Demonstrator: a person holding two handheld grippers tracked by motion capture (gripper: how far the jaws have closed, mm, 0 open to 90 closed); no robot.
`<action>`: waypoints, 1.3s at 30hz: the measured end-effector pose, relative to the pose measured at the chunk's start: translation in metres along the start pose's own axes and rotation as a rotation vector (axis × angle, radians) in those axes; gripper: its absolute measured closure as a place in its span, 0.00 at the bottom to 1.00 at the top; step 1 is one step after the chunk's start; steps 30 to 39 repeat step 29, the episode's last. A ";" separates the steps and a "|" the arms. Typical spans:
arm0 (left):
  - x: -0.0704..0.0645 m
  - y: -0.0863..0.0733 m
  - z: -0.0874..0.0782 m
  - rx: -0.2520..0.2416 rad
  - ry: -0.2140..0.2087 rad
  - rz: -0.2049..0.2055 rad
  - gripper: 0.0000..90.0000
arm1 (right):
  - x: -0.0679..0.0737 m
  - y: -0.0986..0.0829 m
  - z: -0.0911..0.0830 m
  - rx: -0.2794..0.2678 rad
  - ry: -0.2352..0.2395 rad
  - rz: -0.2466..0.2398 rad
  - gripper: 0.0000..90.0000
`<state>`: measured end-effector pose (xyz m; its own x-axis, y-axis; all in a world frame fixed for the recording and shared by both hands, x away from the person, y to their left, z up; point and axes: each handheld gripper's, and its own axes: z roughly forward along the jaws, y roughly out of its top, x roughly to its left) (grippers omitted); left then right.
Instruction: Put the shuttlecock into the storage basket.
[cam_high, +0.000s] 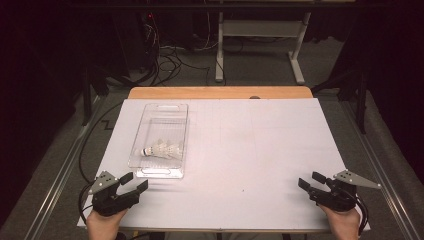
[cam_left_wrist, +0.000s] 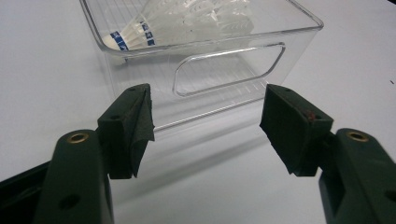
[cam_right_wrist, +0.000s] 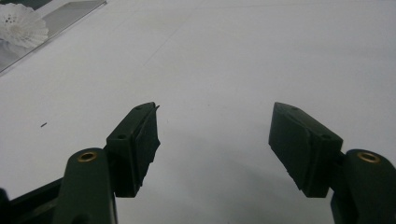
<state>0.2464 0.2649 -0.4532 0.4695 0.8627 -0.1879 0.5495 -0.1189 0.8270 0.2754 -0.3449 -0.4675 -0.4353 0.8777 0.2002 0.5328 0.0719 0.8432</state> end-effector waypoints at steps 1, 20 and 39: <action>0.000 0.000 0.000 0.000 -0.001 0.000 0.39 | 0.000 0.000 0.000 0.000 0.000 -0.002 0.37; 0.001 0.000 -0.002 -0.007 -0.003 -0.006 0.39 | 0.001 -0.001 -0.004 -0.021 -0.008 -0.003 0.37; 0.001 0.000 -0.002 -0.009 -0.003 -0.008 0.39 | 0.001 -0.001 -0.004 -0.024 -0.014 -0.005 0.36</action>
